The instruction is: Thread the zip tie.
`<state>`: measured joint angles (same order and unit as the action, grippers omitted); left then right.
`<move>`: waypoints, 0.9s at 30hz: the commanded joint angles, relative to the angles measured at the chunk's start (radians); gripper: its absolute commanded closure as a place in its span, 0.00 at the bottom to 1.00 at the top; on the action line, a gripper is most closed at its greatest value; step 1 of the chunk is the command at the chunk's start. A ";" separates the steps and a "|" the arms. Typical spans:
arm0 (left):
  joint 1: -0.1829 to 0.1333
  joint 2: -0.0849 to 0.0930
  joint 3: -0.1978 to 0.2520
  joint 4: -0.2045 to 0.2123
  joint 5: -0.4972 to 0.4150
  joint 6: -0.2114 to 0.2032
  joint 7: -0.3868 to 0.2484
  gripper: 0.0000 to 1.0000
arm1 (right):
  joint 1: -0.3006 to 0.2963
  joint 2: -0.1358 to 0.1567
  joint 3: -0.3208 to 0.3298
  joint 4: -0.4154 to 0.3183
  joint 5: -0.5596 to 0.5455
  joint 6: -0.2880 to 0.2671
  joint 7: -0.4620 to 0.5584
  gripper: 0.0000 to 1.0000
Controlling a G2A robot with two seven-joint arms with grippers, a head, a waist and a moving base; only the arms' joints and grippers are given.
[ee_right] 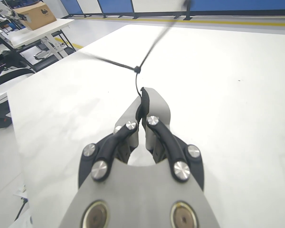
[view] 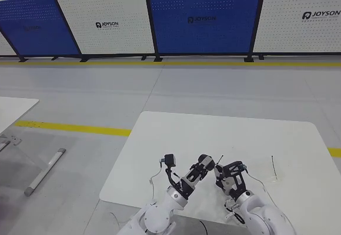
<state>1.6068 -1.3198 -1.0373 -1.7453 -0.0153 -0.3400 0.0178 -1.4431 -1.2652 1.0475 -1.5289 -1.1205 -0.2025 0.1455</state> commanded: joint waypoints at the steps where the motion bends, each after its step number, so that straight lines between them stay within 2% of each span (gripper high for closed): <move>1: 0.003 0.001 -0.003 -0.005 -0.002 0.000 -0.003 1.00 | 0.001 -0.001 -0.003 0.003 -0.008 0.005 -0.004 1.00; 3: 0.005 0.002 -0.007 -0.006 -0.003 0.000 -0.001 1.00 | 0.002 -0.001 -0.005 0.006 -0.007 0.002 -0.008 1.00; 5: 0.006 0.002 -0.010 0.004 -0.002 0.000 0.007 1.00 | -0.001 -0.001 0.001 0.005 0.034 -0.030 -0.009 1.00; 8: 0.002 0.001 -0.011 0.032 0.023 0.000 0.034 1.00 | -0.009 0.000 0.022 -0.006 0.059 -0.016 -0.027 1.00; 10: -0.005 0.000 -0.012 0.056 0.030 0.000 0.061 1.00 | -0.018 0.000 0.035 -0.017 0.081 -0.001 -0.051 1.00; 12: -0.012 -0.004 -0.010 0.074 0.049 0.000 0.109 1.00 | -0.026 0.000 0.044 -0.027 0.105 -0.012 -0.064 1.00; 13: -0.013 -0.004 -0.008 0.076 0.049 0.000 0.113 0.90 | -0.029 0.001 0.048 -0.029 0.121 -0.025 -0.066 1.00; 14: -0.013 -0.004 -0.008 0.076 0.049 0.000 0.113 0.68 | -0.029 0.001 0.048 -0.029 0.121 -0.025 -0.066 1.00; 15: -0.013 -0.004 -0.008 0.076 0.049 0.000 0.113 0.00 | -0.029 0.001 0.048 -0.029 0.121 -0.025 -0.066 1.00; 21: -0.013 -0.004 -0.008 0.076 0.049 0.000 0.113 0.00 | -0.029 0.001 0.048 -0.029 0.121 -0.025 -0.066 1.00; 23: -0.019 -0.003 -0.007 0.084 0.069 0.017 0.097 0.00 | -0.033 0.000 0.050 -0.035 0.129 -0.016 -0.076 1.00; 27: -0.024 -0.003 -0.014 0.095 0.066 0.030 0.109 0.00 | -0.044 -0.001 0.058 -0.050 0.148 -0.011 -0.112 1.00</move>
<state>1.5853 -1.3233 -1.0487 -1.6552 0.0474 -0.3169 0.1244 -1.4845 -1.2664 1.1028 -1.5757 -0.9784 -0.2136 0.0432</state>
